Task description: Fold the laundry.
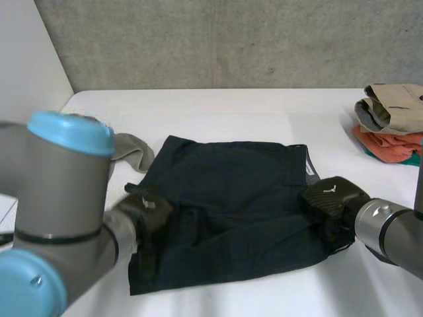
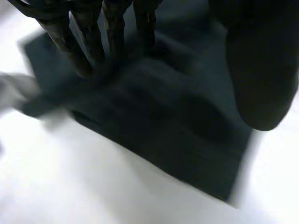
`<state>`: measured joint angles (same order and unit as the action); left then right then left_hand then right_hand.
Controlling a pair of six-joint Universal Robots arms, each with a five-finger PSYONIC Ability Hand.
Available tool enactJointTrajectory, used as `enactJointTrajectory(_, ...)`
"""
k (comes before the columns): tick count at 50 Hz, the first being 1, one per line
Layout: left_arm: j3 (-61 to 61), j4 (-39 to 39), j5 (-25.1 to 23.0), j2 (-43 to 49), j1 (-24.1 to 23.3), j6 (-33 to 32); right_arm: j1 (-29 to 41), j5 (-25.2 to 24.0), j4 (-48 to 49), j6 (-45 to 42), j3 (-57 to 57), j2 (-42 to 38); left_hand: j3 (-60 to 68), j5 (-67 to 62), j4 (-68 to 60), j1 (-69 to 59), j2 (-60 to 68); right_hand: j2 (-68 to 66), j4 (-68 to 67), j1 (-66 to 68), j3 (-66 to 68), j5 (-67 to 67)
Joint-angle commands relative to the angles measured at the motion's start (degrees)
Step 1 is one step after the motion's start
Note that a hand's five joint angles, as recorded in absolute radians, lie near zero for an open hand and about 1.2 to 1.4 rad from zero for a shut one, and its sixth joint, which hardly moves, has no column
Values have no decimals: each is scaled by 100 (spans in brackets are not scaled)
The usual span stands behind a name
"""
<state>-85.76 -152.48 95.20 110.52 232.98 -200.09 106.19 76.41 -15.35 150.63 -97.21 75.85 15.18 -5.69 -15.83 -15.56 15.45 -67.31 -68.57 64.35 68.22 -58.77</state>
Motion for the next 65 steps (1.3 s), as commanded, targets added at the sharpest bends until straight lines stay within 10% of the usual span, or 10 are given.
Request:
enactJointTrajectory(1, -319, 61, -81, 355, -192, -39, -151, -4, 41, 379, 17, 17, 495, -444, -430, -457, 468, -1269, -1143, 1565, 1178, -1123)
enactJointTrajectory(3, -284, 8, -28, 496, -244, -30, -186, -12, 32, 370, 9, 35, 1532, -1480, -1467, -1494, 1505, -1269, -1143, 1565, 1178, -1123)
enactJointTrajectory(6, -179, -123, 86, 628, -297, -12, -239, -12, -12, 335, -18, 96, 6353, -6301, -6288, -6314, 6325, -1269, -1143, 1565, 1178, -1123)
enactJointTrajectory(11, -187, -212, 402, 436, -332, -12, -265, -144, -354, -164, -88, 228, 6482, -6431, -6417, -6444, 6455, -1269, -1143, 1565, 1178, -1123)
enactJointTrajectory(20, -732, 157, 77, -101, -684, -943, -942, -461, -2710, -4313, -765, 308, 6482, -6431, -6417, -6444, 6455, -1269, -1143, 1565, 1178, -1123)
enactJointTrajectory(38, 3113, -1527, 587, 1575, 19, -1251, -257, 83, 274, -933, 1448, -728, 6482, -6431, -6417, -6444, 6455, -1269, -1143, 1565, 1178, -1123)
enactJointTrajectory(49, 6172, -2277, 324, 4264, 63, -1664, 42, 840, 3306, -1158, 2565, -2660, 6482, -6431, -6417, -6444, 6455, -1269, -1143, 1565, 1178, -1123)
enactJointTrajectory(53, 6799, -2242, 367, 4583, 28, -1673, 156, 1041, 3941, -1475, 2751, -3085, -518, 569, 583, 556, -545, 5731, 5857, -5435, -5822, 5877)
enactJointTrajectory(65, 4991, -2434, 587, 3232, -148, -1182, -27, 858, 3102, 18, 1846, -1926, -518, 569, 583, 556, -545, 5731, 5857, -5435, -5822, 5877)
